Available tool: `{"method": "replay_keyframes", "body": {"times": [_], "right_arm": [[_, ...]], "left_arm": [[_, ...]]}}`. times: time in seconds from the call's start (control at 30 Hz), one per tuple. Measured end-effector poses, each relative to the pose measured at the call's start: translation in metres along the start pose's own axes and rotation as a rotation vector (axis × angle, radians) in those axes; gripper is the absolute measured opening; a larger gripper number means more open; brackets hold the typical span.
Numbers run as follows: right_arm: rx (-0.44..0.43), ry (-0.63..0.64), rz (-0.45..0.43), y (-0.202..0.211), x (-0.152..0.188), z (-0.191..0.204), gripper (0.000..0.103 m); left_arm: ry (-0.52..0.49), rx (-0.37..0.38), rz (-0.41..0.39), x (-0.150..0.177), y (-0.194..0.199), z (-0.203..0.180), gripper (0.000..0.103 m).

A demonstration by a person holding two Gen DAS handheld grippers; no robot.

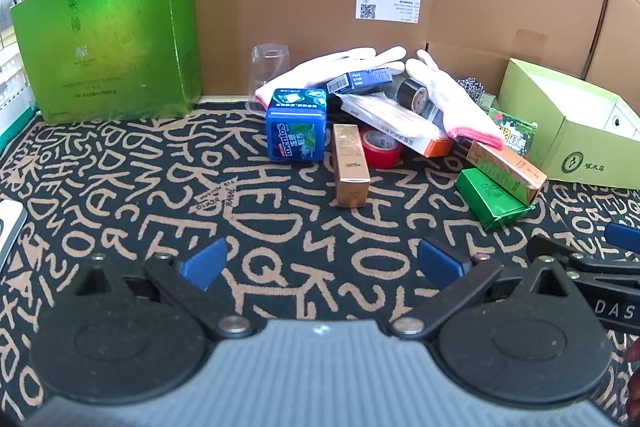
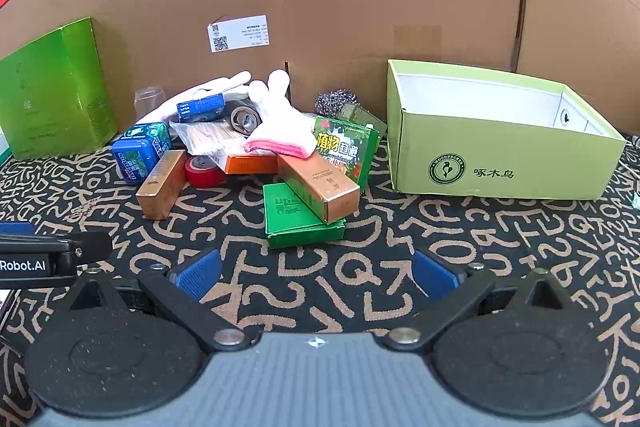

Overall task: Organize objects
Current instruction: 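Reach both tools toward the pile of boxes on the table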

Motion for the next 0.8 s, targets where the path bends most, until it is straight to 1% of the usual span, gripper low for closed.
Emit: {"method": "replay_keyframes", "body": {"times": [0.13,0.2,0.23,0.27,0.43,0.53,0.67,0.7,0.73,0.8], "right_arm": [[-0.001,0.009,0.0,-0.005,0.0,0.0,0.103],[-0.005,0.003,-0.022,-0.007,-0.001,-0.001,0.103],[-0.011,-0.001,-0.046,-0.007,-0.002,-0.002,0.103],[-0.022,-0.008,-0.069,-0.009,-0.004,-0.003,0.103],[-0.1,-0.047,-0.058,-0.022,-0.007,-0.006,0.103],[-0.123,-0.013,-0.052,-0.033,-0.01,-0.002,0.103],[-0.1,0.036,-0.016,-0.054,-0.011,0.0,0.103],[-0.101,0.036,-0.007,-0.061,-0.012,0.0,0.102],[-0.106,0.032,-0.003,-0.065,-0.013,-0.001,0.098],[-0.112,0.02,0.002,-0.076,-0.016,-0.004,0.097]], "left_arm": [[0.007,0.002,0.003,-0.001,-0.004,0.0,0.103],[0.019,0.014,0.002,-0.004,-0.006,0.002,0.103],[0.024,0.021,0.001,-0.006,-0.006,0.002,0.103],[0.026,0.029,-0.002,-0.009,-0.007,0.002,0.103],[0.004,0.09,-0.024,-0.029,-0.02,-0.007,0.103],[-0.017,0.109,0.012,-0.035,-0.041,-0.016,0.102],[-0.022,0.118,0.042,-0.037,-0.062,-0.024,0.089],[-0.017,0.123,0.05,-0.039,-0.067,-0.025,0.087],[-0.014,0.127,0.057,-0.04,-0.071,-0.026,0.084],[-0.013,0.134,0.074,-0.042,-0.08,-0.029,0.073]]}}
Point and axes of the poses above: each gripper's, at about its wrist camera, not at the fingertips, and y roughly against the way its jaws point, z to its left, x to its underside, the point moved 7 cm from there along -y, roughly the way its jaws point, and after that the axes turned 13 degrees about y, right-handed, at the moved point
